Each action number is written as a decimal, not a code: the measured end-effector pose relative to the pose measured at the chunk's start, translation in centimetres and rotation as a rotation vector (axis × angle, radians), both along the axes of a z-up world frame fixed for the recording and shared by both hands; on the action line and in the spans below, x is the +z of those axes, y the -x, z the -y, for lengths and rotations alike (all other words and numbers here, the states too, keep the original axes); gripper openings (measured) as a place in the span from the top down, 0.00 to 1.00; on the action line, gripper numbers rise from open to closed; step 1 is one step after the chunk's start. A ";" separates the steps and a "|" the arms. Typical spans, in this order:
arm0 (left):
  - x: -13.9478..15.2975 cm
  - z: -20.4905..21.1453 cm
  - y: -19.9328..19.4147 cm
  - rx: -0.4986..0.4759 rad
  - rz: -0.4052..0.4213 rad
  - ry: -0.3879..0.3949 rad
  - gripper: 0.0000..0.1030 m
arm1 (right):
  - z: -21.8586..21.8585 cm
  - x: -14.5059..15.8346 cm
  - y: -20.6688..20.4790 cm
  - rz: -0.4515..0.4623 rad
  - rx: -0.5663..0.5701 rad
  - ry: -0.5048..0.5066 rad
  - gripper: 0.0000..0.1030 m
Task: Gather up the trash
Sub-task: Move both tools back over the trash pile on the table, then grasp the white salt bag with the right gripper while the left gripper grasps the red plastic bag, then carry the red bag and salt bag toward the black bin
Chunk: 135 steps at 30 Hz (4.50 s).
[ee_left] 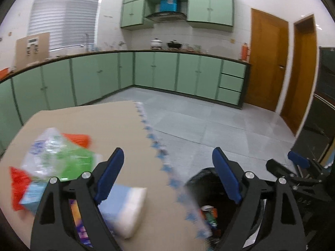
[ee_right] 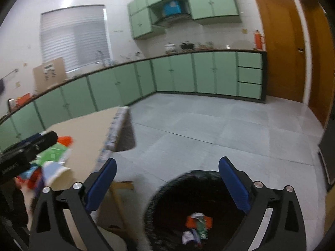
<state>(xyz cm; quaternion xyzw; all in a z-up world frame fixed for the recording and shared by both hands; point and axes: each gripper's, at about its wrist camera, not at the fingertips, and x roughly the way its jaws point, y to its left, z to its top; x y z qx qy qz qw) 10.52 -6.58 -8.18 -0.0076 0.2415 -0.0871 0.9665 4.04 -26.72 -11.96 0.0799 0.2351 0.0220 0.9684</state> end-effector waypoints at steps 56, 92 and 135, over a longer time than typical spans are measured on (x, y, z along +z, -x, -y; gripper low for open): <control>-1.9 -32.9 3.8 0.541 -0.065 -0.013 0.19 | -36.7 -1.2 -6.6 -0.094 0.465 0.196 0.25; -1.1 -29.0 0.8 0.431 -0.067 0.061 0.90 | -30.4 4.1 -7.0 0.013 0.552 0.067 0.95; 6.3 -5.8 -1.8 -0.015 0.115 0.071 0.91 | -9.6 10.8 -2.4 0.167 0.267 -0.039 0.97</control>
